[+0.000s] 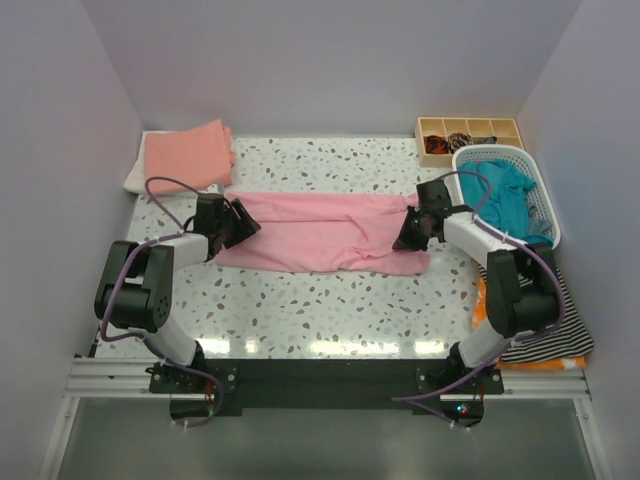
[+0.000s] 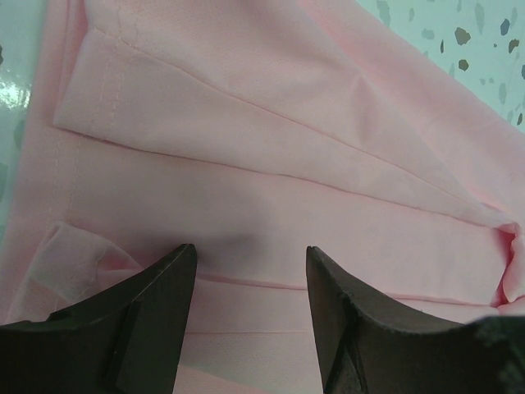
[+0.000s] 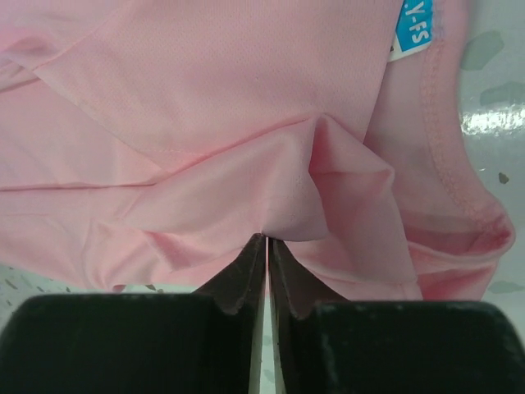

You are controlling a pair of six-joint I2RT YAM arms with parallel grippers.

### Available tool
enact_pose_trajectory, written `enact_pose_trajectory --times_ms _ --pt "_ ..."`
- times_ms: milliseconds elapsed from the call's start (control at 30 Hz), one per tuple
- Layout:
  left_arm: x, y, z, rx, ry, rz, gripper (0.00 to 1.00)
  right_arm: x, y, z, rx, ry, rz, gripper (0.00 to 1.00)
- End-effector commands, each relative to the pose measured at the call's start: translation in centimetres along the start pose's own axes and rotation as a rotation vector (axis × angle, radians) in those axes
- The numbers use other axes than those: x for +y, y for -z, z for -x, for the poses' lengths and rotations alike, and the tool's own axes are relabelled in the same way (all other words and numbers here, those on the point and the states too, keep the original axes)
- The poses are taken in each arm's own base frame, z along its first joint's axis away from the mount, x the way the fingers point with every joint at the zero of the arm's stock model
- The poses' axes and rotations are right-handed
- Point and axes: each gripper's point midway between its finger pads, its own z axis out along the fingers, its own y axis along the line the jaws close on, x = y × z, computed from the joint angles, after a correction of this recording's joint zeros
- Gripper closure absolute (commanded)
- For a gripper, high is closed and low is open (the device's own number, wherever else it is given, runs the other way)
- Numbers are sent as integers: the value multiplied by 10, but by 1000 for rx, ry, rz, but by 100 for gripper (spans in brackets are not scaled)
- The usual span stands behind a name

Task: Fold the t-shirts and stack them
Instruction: Fold the other side of the tshirt into a rectangle

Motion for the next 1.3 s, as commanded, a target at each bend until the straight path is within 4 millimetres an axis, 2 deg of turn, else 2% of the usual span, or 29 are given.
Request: enact_pose_trajectory --times_ms 0,33,100,267,400,567,600,633,667,700,733,833,867,900,967,1000,1100,1267 --pt "-13 -6 17 -39 -29 -32 39 7 -1 24 -65 24 -13 97" --pt "-14 -6 18 -40 -31 -31 39 10 0 30 -76 28 -7 100" --pt "-13 -7 18 -38 -38 -25 39 11 0 36 -88 33 -18 100" --pt "-11 -11 19 -29 -50 -11 39 22 5 65 -147 47 -27 100" --pt "-10 -11 20 -29 -57 -7 39 25 -6 82 -160 47 -44 100" --pt "-7 -12 17 -15 -65 5 39 35 -27 90 -126 62 -14 100" --pt "-7 -12 17 -14 -67 7 39 39 -27 95 -130 69 -5 95" --pt "-6 -11 16 -12 -70 9 39 39 -25 96 -130 77 -11 79" --pt "-7 -11 18 -14 -71 8 39 38 -19 99 -142 84 -24 72" --pt "-8 -10 19 -16 -76 7 39 34 -13 96 -138 88 -41 66" --pt "-7 -9 18 -14 -80 10 39 35 1 98 -160 101 -42 49" --pt "-8 -8 19 -16 -87 7 39 23 17 83 -145 106 -76 42" --pt "-10 -8 20 -18 -86 2 39 25 29 81 -156 106 -62 42" --pt "-10 -8 19 -14 -85 -3 39 20 27 67 -120 103 -59 42" --pt "-11 -8 19 -14 -83 -7 39 18 34 58 -115 90 -52 41" --pt "-12 -8 19 -13 -82 -10 39 13 31 45 -84 84 -50 41" --pt "-12 -7 18 -12 -81 -15 39 7 28 29 -66 50 -36 42" --pt "-13 -7 17 -8 -81 -17 39 8 22 17 -54 6 3 43"
